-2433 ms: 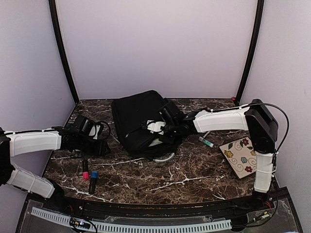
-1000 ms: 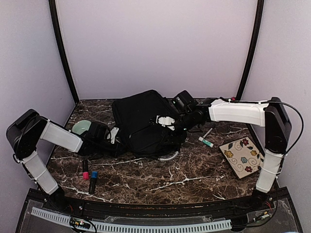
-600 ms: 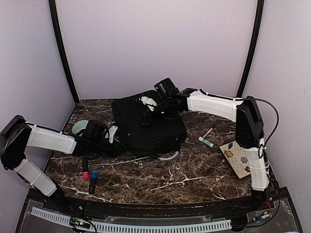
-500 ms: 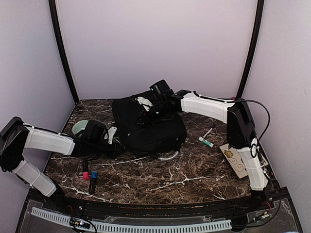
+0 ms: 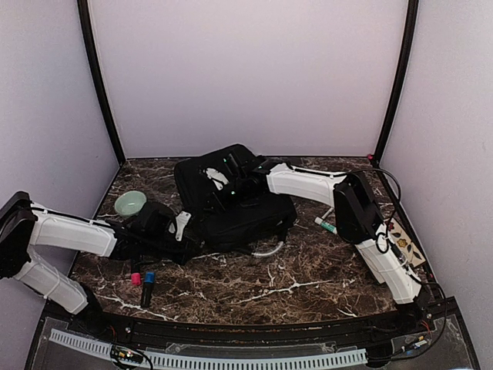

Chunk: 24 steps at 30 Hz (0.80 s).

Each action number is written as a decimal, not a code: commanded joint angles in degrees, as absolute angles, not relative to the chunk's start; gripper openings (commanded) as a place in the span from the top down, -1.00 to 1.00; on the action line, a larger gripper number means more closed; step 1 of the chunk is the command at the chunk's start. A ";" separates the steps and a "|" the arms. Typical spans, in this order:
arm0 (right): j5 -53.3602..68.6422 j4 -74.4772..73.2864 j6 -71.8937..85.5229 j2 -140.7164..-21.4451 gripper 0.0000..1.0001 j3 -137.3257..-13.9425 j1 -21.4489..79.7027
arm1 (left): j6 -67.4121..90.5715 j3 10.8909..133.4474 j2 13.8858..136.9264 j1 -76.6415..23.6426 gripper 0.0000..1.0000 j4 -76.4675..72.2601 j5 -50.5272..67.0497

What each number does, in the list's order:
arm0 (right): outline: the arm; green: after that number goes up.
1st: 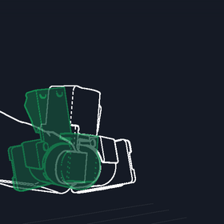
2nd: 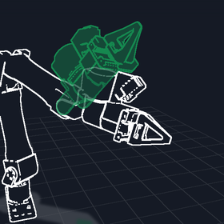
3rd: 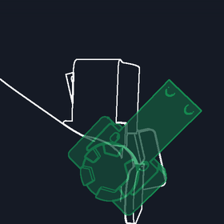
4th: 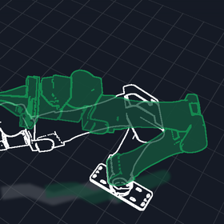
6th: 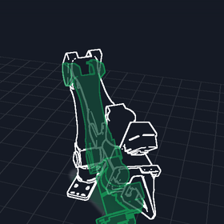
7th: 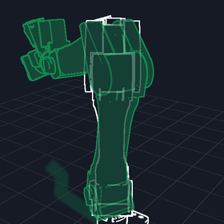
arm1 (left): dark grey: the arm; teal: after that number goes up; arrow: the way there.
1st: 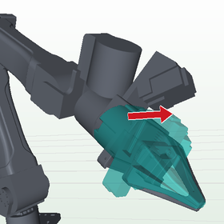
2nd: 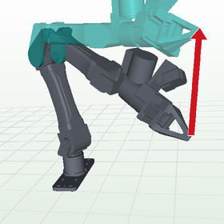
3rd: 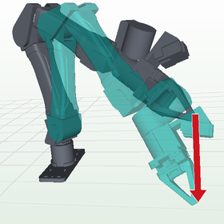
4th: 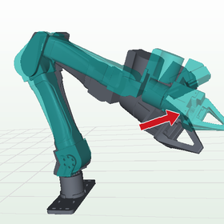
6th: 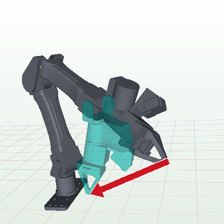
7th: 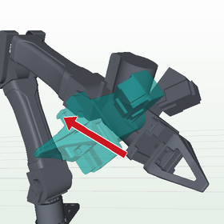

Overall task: Pack the student bag
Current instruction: Zip the largest pocket of the bag in the student bag, then place the largest pocket of the student bag.

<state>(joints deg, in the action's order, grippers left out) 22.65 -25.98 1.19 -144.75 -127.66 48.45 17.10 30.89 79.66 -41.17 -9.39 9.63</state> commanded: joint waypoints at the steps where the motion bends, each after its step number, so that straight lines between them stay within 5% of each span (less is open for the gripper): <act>1: 20.28 -28.47 4.11 -149.72 0.05 -126.97 48.52 | 15.15 31.85 80.26 -48.05 1.00 -8.55 12.48; 19: 22.14 -30.43 1.47 -143.67 0.06 -124.50 46.54 | 11.52 55.15 101.49 -61.28 1.00 -8.20 9.58; 24: 22.43 -30.52 0.25 -133.35 0.03 -121.52 44.16 | 12.32 56.50 98.07 -62.24 0.61 -3.82 6.88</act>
<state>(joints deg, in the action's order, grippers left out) 24.62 -27.29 1.74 -141.80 -124.60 47.27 13.10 54.28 102.41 -59.61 -7.66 4.69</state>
